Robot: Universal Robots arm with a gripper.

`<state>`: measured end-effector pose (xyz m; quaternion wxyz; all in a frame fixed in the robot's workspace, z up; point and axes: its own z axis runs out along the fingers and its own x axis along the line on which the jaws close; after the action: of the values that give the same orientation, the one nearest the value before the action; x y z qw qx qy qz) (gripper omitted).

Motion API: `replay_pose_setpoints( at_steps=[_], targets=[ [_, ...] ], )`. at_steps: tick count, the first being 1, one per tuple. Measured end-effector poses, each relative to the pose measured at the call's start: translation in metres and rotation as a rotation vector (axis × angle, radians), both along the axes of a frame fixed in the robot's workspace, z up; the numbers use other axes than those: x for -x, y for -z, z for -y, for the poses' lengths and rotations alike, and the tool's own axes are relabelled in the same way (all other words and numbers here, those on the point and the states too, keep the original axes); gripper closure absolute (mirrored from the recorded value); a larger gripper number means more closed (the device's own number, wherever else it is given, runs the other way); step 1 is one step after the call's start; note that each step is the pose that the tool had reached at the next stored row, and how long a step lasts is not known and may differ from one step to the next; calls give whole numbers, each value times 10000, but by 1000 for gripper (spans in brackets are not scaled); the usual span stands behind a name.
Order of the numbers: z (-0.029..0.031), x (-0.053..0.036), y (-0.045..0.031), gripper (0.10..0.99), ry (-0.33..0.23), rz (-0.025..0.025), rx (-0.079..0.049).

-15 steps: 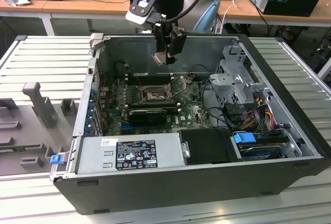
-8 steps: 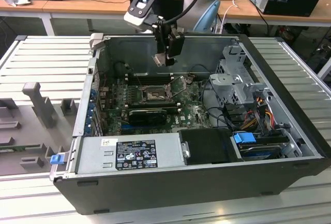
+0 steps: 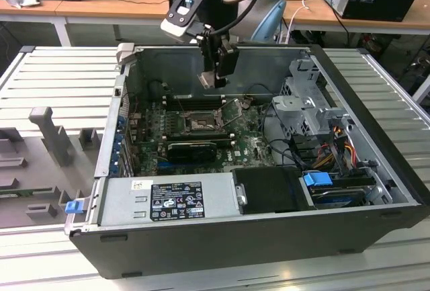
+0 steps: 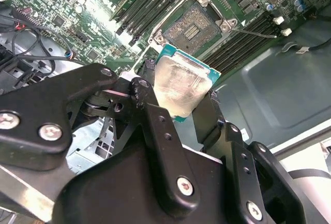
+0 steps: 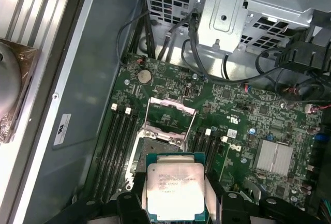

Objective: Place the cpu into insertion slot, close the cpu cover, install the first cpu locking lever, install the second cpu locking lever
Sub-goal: 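Place the cpu into insertion slot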

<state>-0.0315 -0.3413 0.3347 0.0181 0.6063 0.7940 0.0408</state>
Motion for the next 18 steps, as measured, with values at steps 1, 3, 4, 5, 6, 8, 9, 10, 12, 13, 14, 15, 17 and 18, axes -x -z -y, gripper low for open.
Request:
replay_pose_setpoints(
  at_steps=[1,3,4,5,6,8,9,10,12,13,14,15,17,18],
  targets=[
    [0,0,4,553,10,-1,0],
    [0,0,14,553,37,-3,0],
    [0,0,16,553,61,-3,1],
    [0,-1,19,553,107,-3,1],
    [0,0,25,553,249,-2,0],
    [0,0,38,553,719,-4,0],
    [0,0,43,553,884,-3,0],
    [0,0,49,553,1077,-3,-1],
    [0,0,69,553,1747,-3,1],
    [0,0,78,553,1917,-3,5],
    [0,0,84,553,1996,-3,5],
    [0,0,92,553,2086,-4,5],
    [0,0,117,553,2159,-4,5],
    [0,0,143,553,2163,-3,4]
  ],
)
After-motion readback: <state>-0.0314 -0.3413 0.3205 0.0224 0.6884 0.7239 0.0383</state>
